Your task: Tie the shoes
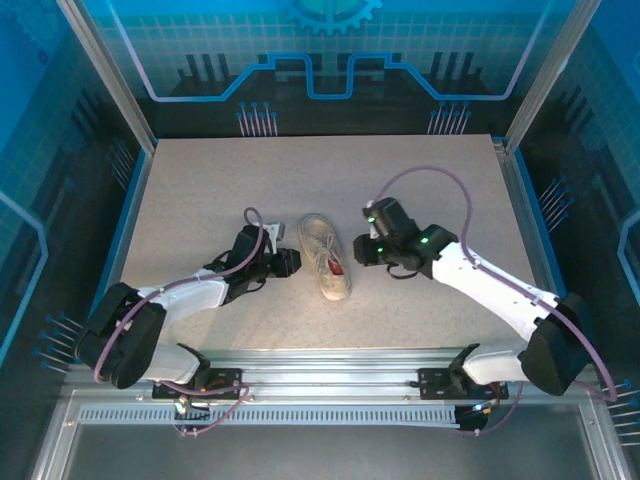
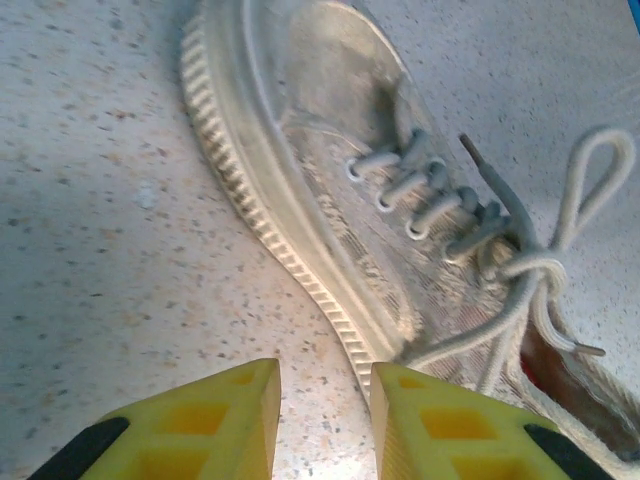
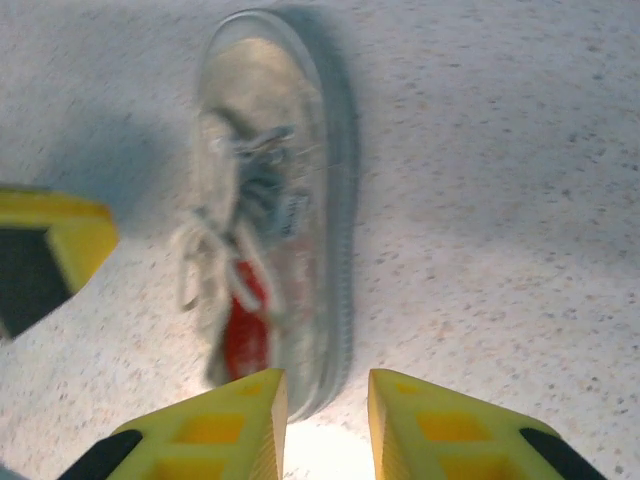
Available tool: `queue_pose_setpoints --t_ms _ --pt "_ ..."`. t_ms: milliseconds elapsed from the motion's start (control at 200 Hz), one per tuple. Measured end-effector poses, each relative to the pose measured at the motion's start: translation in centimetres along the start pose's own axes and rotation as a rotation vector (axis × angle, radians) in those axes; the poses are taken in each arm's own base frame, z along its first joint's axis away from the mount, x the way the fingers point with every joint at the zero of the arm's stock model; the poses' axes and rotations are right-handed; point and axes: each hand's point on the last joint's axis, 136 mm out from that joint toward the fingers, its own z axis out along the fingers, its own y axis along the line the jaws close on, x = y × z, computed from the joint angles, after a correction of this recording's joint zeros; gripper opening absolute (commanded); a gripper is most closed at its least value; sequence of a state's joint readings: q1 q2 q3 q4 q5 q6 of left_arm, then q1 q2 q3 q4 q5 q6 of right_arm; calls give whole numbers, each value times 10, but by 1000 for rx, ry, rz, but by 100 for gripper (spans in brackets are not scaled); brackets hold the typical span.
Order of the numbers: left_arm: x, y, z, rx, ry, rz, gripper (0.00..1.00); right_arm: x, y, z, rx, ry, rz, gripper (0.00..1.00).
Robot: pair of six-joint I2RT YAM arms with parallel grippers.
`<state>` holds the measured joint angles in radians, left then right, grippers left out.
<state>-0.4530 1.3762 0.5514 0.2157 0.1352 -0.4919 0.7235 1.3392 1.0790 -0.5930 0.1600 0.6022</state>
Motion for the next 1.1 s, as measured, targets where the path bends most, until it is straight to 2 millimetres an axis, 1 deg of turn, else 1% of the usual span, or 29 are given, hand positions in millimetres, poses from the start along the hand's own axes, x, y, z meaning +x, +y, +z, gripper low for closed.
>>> queue_pose_setpoints --t_ms 50,70,120,200,265,315,360,425,475,700,911,1101 --pt "-1 5 -1 -10 2 -12 29 5 20 0 8 19 -33 25" --pt "-1 6 -1 -12 4 -16 28 9 30 3 11 36 -52 25" --pt "0 10 -2 -15 12 -27 28 13 49 11 21 61 -79 25" --pt "-1 16 -3 -19 18 -48 28 23 74 35 61 120 -113 26" --pt "-3 21 -5 -23 19 -63 28 31 84 56 98 158 -121 26" --pt "-3 24 -6 -26 26 -74 28 38 84 69 128 188 -118 27" --pt "-2 26 -7 -30 31 -78 28 46 80 79 158 215 -112 27" --pt "-1 28 -10 -31 34 -81 28 54 74 87 192 245 -104 28" --pt "-1 29 -13 -31 32 -77 28 56 72 90 207 254 -100 29" --pt "2 34 -21 -40 35 -65 28 47 77 91 210 229 -72 29" --pt "6 35 -21 -40 50 -54 28 50 75 102 234 236 -67 31" --pt "7 34 -22 -34 54 -49 28 43 74 107 245 217 -47 32"
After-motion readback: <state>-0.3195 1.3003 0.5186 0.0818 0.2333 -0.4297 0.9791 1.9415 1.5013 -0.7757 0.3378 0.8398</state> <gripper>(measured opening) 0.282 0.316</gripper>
